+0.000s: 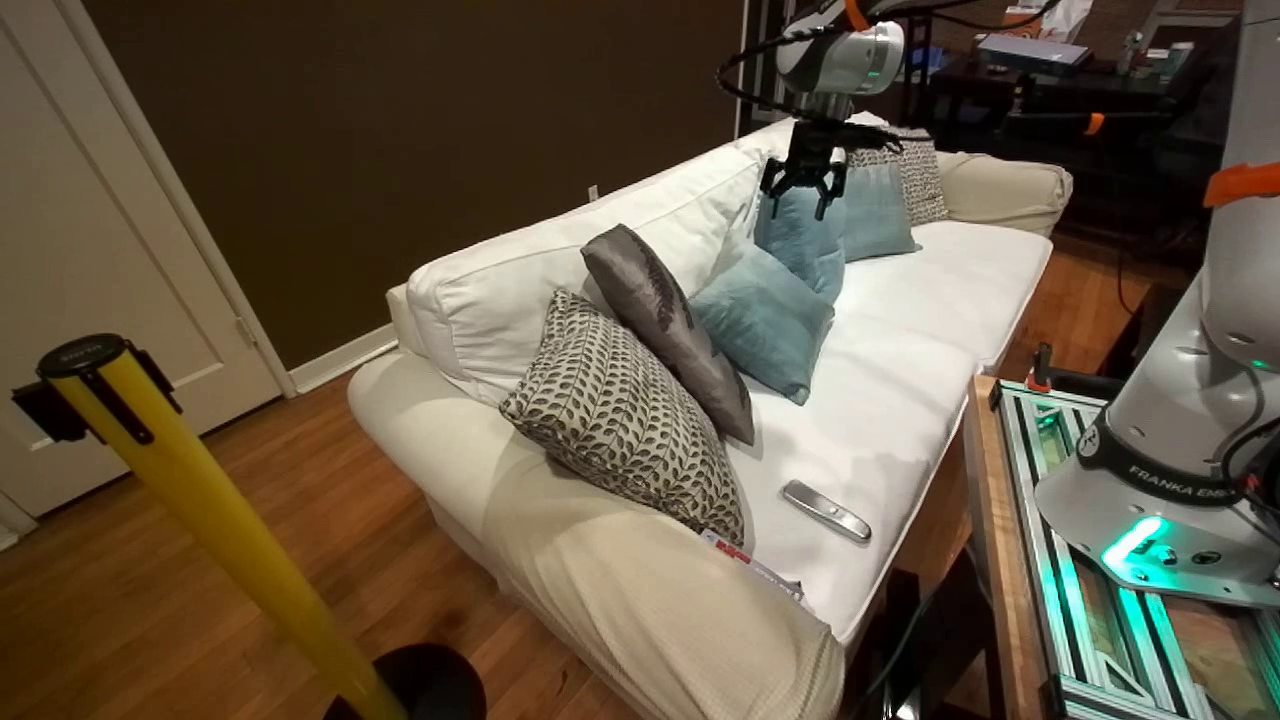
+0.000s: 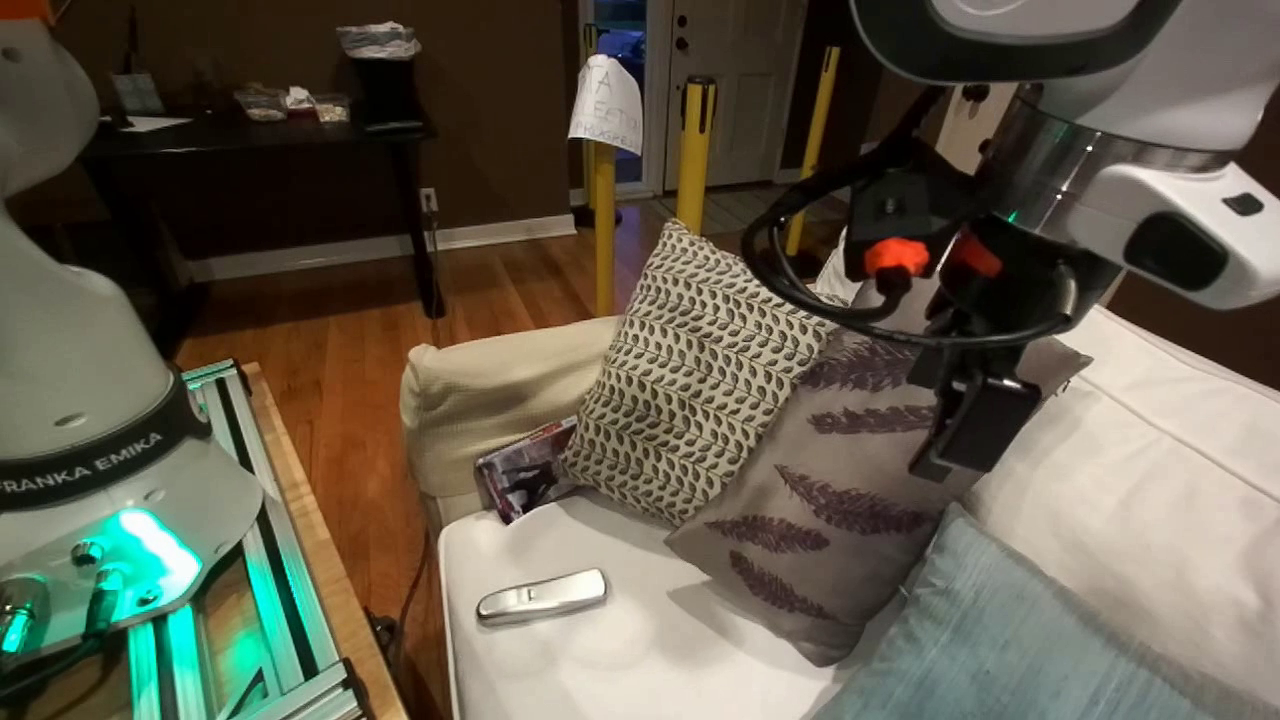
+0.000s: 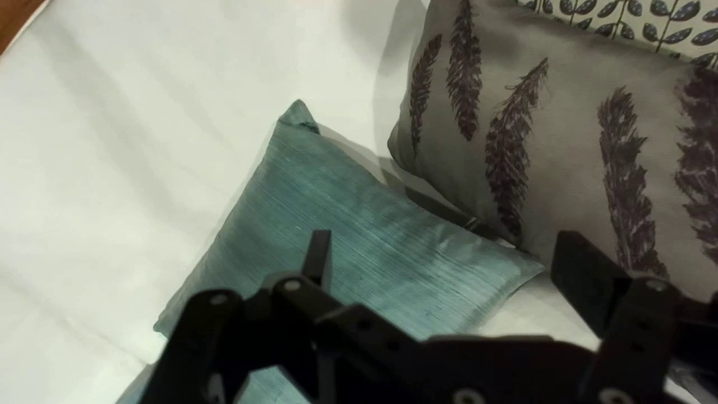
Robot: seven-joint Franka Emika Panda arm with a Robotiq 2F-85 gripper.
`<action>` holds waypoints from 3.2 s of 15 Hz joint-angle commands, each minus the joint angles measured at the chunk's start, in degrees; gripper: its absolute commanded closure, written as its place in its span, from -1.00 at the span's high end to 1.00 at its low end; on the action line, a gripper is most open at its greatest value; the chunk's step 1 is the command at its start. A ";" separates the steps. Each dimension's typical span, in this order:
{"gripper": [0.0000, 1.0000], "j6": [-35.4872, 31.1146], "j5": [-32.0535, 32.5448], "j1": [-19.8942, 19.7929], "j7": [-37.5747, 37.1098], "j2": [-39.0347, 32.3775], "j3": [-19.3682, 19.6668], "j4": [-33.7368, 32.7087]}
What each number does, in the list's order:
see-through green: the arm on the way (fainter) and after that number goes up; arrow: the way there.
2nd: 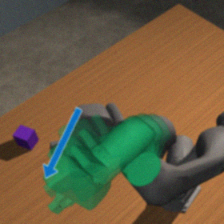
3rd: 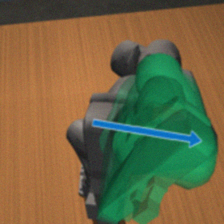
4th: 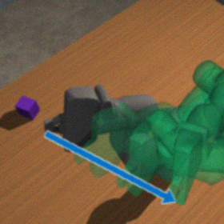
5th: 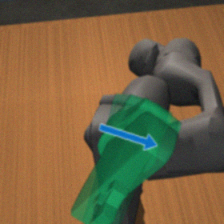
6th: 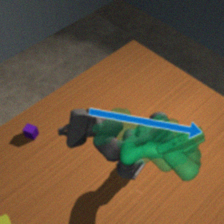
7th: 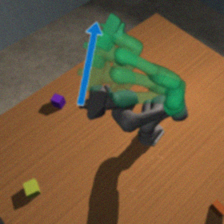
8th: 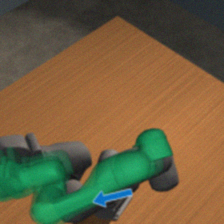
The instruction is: Adjust the slanted blue pillow
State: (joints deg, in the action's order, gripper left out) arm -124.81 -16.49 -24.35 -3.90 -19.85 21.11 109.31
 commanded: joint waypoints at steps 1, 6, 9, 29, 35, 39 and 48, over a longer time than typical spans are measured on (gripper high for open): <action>1.00 0.24 0.28 -0.69 -0.20 -0.08 -0.76 -0.46; 1.00 -2.52 -2.75 -0.03 -3.88 -4.93 -2.44 -3.30; 1.00 -7.44 -4.94 0.33 -9.45 -10.43 -4.13 -6.51; 1.00 -19.45 -6.85 -5.46 -23.64 -38.62 -7.46 -34.56; 1.00 -19.32 -6.95 -6.16 -24.09 -40.23 -7.92 -37.07; 1.00 -17.71 -6.03 -5.10 -28.35 -44.23 -6.44 -40.80; 1.00 -18.45 -5.84 -5.59 -33.16 -55.21 -5.40 -53.01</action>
State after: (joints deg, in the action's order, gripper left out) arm -143.93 -23.10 -29.71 -34.15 -69.63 14.56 63.71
